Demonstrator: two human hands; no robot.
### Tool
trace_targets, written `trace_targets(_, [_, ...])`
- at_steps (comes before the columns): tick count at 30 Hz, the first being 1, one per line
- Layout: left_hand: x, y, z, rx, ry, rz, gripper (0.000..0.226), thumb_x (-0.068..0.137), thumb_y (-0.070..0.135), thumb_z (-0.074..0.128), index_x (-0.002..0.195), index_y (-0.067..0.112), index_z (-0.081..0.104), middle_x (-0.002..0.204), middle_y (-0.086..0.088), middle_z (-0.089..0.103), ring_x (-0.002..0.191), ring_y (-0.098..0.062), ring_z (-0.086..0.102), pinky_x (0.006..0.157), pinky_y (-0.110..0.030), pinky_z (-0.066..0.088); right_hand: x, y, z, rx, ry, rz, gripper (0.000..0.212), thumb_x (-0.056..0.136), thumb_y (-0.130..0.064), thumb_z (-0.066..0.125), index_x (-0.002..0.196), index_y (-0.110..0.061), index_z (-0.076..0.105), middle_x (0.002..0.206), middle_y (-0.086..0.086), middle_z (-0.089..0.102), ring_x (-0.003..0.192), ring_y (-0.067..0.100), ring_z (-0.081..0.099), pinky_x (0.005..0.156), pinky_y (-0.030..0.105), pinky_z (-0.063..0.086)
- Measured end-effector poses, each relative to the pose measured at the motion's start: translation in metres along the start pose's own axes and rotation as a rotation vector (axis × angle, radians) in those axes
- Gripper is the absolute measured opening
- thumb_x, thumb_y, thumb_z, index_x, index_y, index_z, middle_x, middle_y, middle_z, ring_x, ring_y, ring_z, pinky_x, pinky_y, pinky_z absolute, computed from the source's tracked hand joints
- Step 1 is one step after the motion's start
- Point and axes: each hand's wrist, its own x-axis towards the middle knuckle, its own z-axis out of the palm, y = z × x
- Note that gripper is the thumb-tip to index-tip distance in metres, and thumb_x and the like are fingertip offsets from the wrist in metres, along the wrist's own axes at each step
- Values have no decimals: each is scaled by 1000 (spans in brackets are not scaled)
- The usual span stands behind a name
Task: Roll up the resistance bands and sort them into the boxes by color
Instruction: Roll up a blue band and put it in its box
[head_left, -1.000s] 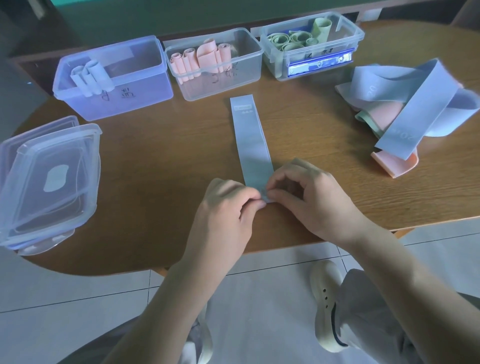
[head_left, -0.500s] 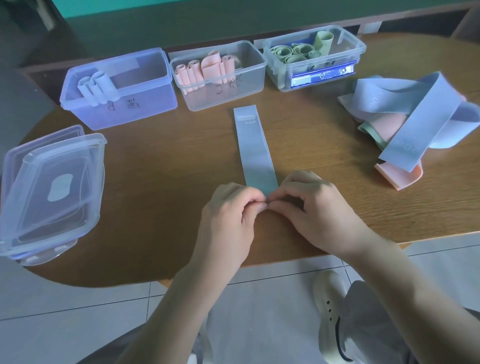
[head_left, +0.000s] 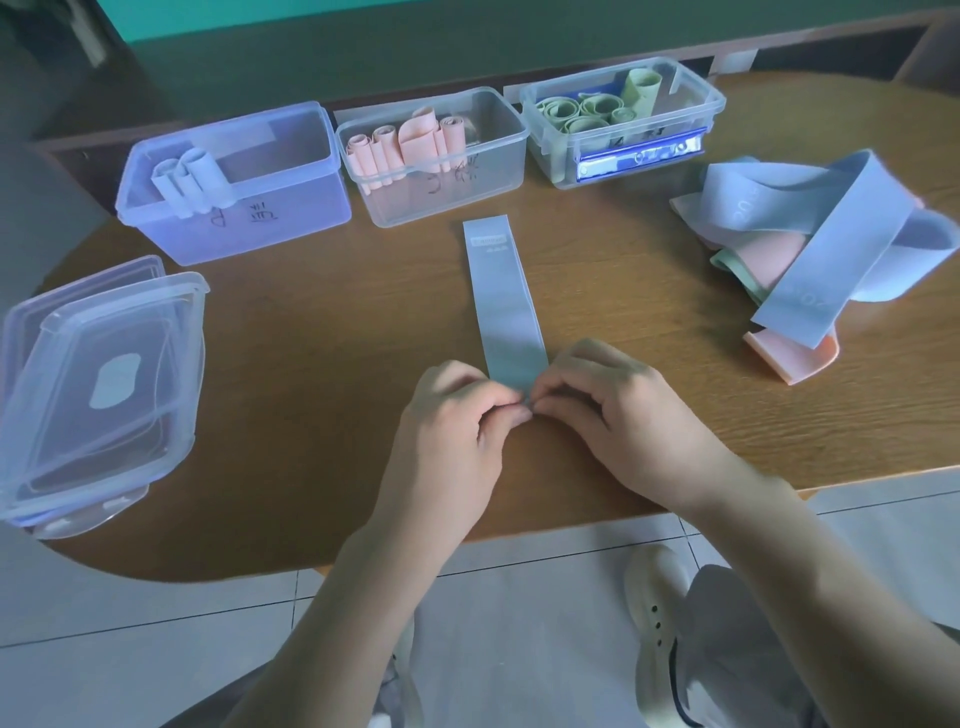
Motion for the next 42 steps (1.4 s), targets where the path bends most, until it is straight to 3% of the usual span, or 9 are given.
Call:
trace_targets(4, [2,-2,3,15,15,-3,5,81,15,83,85,14,80,83,-1,64,74,-18,61,67,-30,47,0,4,-4,5,-2,26,8,87,-14,78,95,-16,77,95,-5,62,84,-2,57,80,8,39])
trace_targets(10, [2,2,2,-5,39,25,11,82,8,83,81,13,73,82,4,64,76,-13,58,65,-29,49,5,5,-3,6,14,44,7,87,-14,79,93,-14,79,92,-7,61,82,-8,55,79,5,37])
trace_targets(18, [6,-1,2,25,14,5,10,82,15,83,87,12,75,86,4,67,76,-11,59,67,-23,49,12,9,0,-52,63,68,5,89,-15,76,92,-15,80,90,-5,61,79,2,55,78,7,40])
trace_targets(22, [10,-4,2,12,17,-13,7,82,13,84,86,13,78,85,5,69,76,-8,61,69,-24,50,12,7,2,-53,121,46,5,86,-11,78,90,-14,76,91,-6,61,77,-7,53,77,5,37])
trace_targets(27, [13,-5,6,18,32,-43,4,83,11,82,85,13,79,85,2,66,76,-6,57,69,-15,45,12,10,-2,-22,49,-2,5,88,-15,77,93,-14,75,94,-5,64,81,6,60,77,16,46])
trace_targets(31, [14,-4,9,11,75,-31,8,81,6,83,86,10,78,88,-1,65,77,-7,56,69,-17,46,17,14,-3,-12,7,38,11,84,-15,81,94,-15,77,94,-8,63,80,3,58,76,12,43])
trace_targets(35, [15,-1,8,11,78,-1,10,84,5,80,85,12,72,83,5,66,76,-11,59,67,-22,49,24,15,-4,4,-18,45,7,87,-19,79,94,-17,79,93,-7,65,81,5,60,77,18,46])
trace_targets(42, [20,-5,7,55,34,33,7,86,16,79,86,13,73,82,6,65,76,-13,59,65,-26,49,25,15,2,-38,75,40,8,88,-15,76,97,-15,75,98,-4,61,79,8,58,77,16,45])
